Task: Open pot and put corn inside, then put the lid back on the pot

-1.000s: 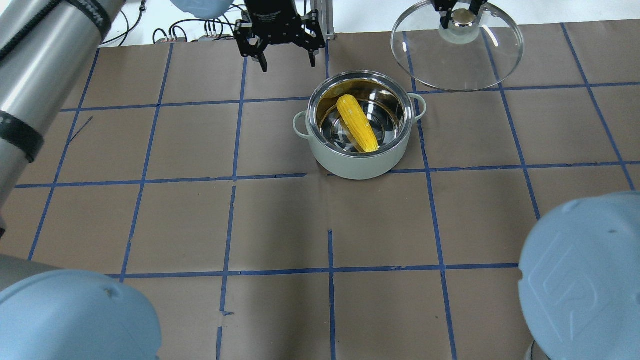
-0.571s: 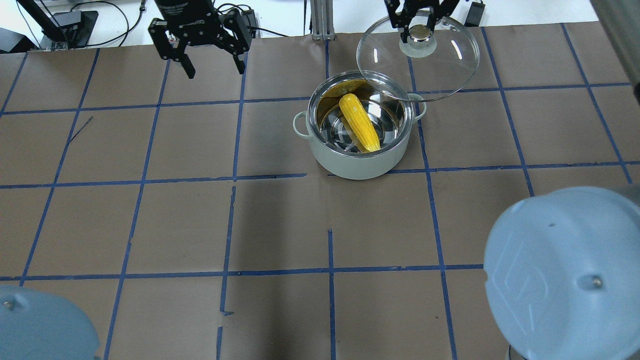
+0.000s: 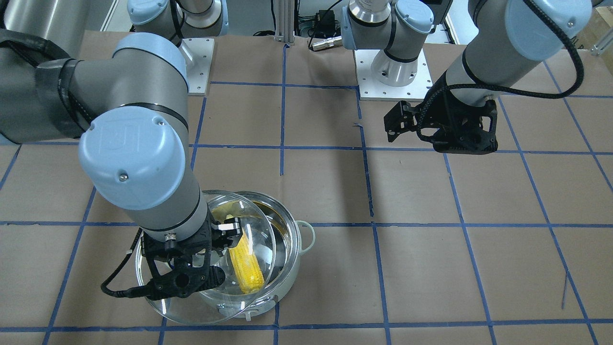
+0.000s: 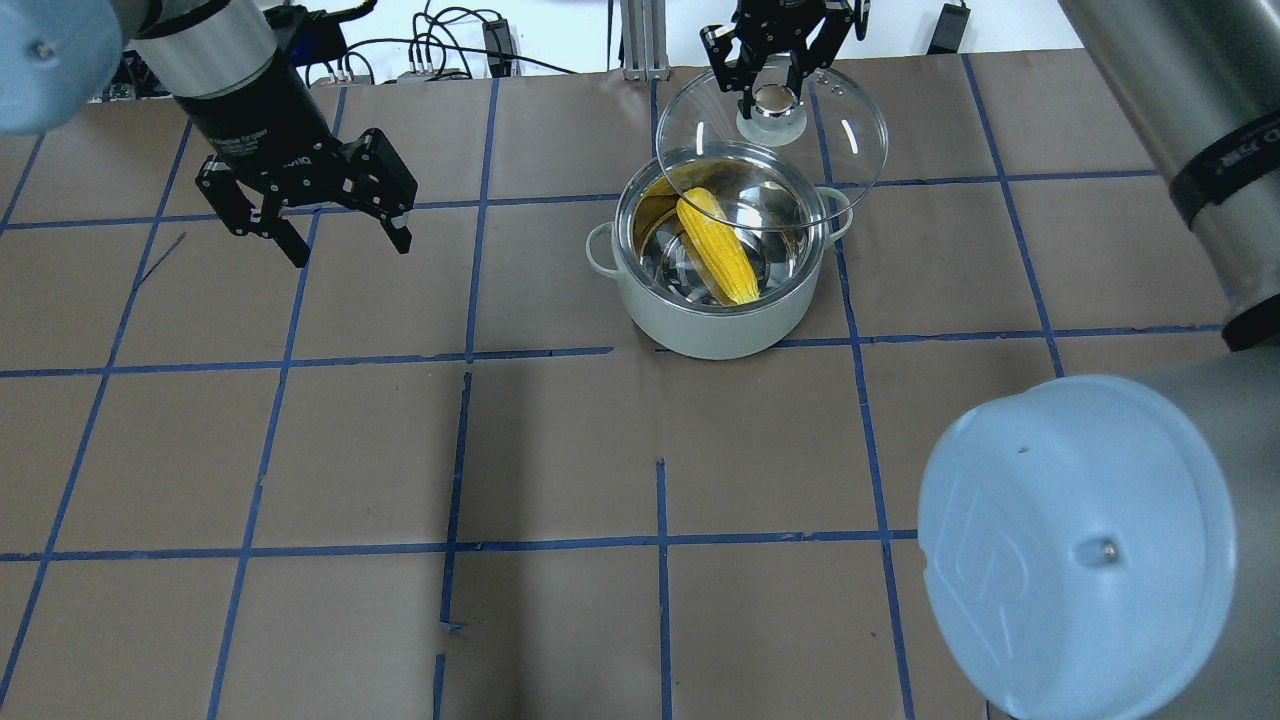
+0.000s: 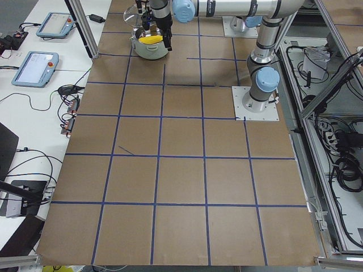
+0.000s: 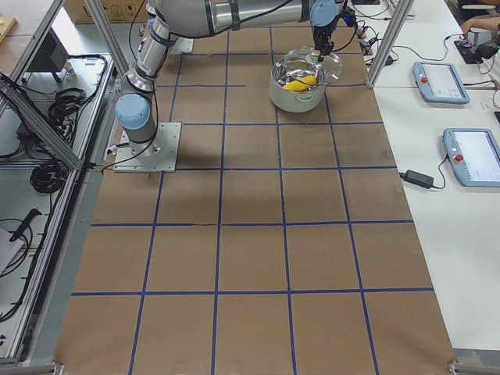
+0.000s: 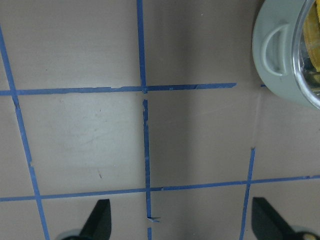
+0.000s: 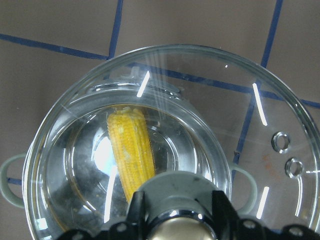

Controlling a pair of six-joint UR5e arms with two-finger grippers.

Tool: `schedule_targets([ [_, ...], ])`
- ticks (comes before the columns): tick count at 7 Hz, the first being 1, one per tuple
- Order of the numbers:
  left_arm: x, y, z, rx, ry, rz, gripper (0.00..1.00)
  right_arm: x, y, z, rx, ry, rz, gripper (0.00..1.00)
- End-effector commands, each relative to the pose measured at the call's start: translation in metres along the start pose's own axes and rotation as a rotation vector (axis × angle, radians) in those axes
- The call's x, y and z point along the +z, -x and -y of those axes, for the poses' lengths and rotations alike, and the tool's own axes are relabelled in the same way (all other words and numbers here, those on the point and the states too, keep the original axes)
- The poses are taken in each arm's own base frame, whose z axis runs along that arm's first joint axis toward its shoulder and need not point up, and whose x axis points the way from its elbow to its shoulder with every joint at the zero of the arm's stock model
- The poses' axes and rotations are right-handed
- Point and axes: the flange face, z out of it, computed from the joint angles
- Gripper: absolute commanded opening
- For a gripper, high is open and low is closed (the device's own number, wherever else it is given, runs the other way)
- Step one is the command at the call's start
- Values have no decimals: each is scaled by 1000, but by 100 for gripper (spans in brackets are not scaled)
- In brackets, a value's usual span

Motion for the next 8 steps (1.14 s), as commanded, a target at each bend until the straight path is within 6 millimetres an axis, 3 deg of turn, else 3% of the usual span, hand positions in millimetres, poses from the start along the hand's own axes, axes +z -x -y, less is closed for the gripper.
schedule_targets([
  [1,0,10,2,-10,-42,85,100,10,14,4,-14,-5,29,8],
  [4,0,0,6,-63,-46,-6,100,40,22,1,-25,-22,32,8],
  [8,1,0,14,-61,-106,-5,100,42,32,-3,-37,-16,35,8],
])
